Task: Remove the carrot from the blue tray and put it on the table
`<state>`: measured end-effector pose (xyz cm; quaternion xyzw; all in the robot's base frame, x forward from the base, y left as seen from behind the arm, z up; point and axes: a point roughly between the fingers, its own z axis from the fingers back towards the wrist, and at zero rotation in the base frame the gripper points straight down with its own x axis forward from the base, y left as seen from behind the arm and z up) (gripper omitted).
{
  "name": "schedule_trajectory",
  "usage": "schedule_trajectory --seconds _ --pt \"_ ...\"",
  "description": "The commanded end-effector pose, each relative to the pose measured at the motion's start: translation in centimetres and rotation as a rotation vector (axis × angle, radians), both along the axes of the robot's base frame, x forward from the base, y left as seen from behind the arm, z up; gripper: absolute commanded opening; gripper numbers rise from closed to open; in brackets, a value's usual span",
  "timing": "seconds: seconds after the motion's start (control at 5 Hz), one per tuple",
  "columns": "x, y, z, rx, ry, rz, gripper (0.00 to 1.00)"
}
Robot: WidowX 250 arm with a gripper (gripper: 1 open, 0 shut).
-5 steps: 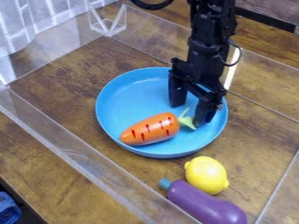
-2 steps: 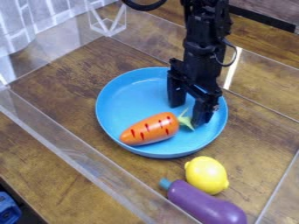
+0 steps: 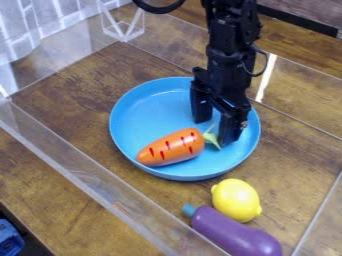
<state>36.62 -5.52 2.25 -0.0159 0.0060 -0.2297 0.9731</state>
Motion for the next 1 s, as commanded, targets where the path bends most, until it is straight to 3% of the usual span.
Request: schedule_trajectory --seconds 0.0,0.8 --pt "-1.1 1.7 -1.2 -0.004 0.043 0.023 1.00" --pt "-2.8 3.1 -1.9 -0.041 0.069 0.033 1.00"
